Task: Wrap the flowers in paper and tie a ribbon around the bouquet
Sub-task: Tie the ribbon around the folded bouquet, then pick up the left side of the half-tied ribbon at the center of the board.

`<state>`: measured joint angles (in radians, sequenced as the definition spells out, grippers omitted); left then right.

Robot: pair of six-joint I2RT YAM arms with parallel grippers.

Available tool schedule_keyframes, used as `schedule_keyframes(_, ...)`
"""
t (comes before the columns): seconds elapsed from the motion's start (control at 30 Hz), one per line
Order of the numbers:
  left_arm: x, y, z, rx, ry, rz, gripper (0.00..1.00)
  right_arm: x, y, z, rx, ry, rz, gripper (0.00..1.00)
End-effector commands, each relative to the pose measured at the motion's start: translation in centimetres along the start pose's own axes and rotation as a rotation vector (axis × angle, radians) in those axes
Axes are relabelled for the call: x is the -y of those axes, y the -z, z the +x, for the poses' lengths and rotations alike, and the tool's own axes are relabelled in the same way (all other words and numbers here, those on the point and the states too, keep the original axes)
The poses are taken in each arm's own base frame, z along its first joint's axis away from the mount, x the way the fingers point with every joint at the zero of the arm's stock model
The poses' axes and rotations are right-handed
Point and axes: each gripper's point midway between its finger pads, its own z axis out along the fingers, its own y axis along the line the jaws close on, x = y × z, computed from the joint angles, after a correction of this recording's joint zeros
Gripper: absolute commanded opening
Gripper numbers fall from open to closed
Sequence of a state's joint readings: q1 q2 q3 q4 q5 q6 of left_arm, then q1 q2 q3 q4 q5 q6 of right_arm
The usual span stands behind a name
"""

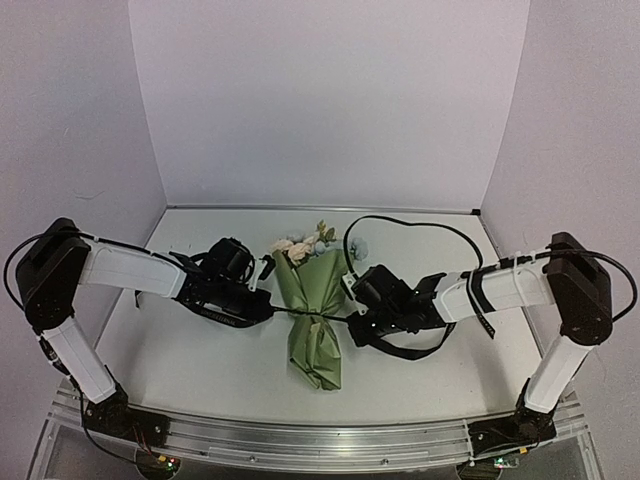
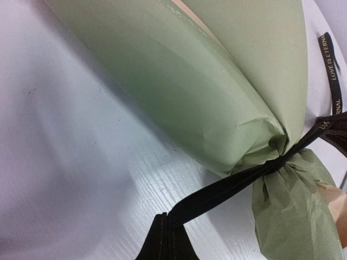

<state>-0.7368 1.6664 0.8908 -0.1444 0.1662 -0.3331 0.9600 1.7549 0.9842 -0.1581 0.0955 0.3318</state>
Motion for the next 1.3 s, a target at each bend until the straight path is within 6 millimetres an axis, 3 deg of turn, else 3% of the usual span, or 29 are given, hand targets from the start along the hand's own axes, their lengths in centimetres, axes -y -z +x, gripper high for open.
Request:
schedule_keyframes(0.0,-6.9,1.4,1.5,-0.026,0.127,-0.236,0.00,7.3,1.7,7.5,-0.234,-0.070,0.252,0.00)
schedule_keyframes(0.1,-4.3,1.8,0.8,-0.016,0.098,-0.098,0.00,6.7,2.1,7.7,-0.243,-0.067,0.212,0.00)
schedule_keyframes(0.3,4.1,4.5,-1.8,0.056,-0.019,0.329,0.00,5.2,2.3,7.2,-0.255,-0.052,0.132,0.00)
schedule_keyframes(0.43,7.4,4.9,-3.0,0.013,-0.048,0.504,0.01,4.0,2.0,6.5,-0.261,-0.065,0.088,0.00)
schedule_keyframes(0.57,9.7,4.3,-3.8,-0.048,-0.033,0.635,0.05,3.0,1.7,6.1,-0.261,-0.066,0.072,0.07)
schedule_keyframes(0.7,10.8,2.9,-4.4,-0.089,-0.006,0.697,0.07,2.6,1.8,5.4,-0.235,-0.095,0.054,0.25)
schedule_keyframes(0.83,11.9,2.0,-4.6,-0.122,-0.016,0.719,0.07,2.9,2.5,4.8,-0.203,-0.128,0.064,0.37)
schedule_keyframes(0.9,11.5,1.9,-4.8,-0.112,-0.025,0.662,0.14,3.1,3.0,4.6,-0.184,-0.135,0.066,0.44)
schedule_keyframes(1.0,8.5,2.3,-5.1,-0.046,-0.019,0.445,0.40,3.1,3.9,4.2,-0.161,-0.132,0.059,0.54)
schedule_keyframes(1.13,3.2,2.9,-2.2,-0.055,-0.001,0.143,0.57,3.8,4.8,4.2,-0.135,-0.099,0.075,0.67)
schedule_keyframes(1.27,0.1,3.2,1.6,-0.121,-0.027,-0.071,0.62,4.5,5.5,4.3,-0.115,-0.063,0.093,0.75)
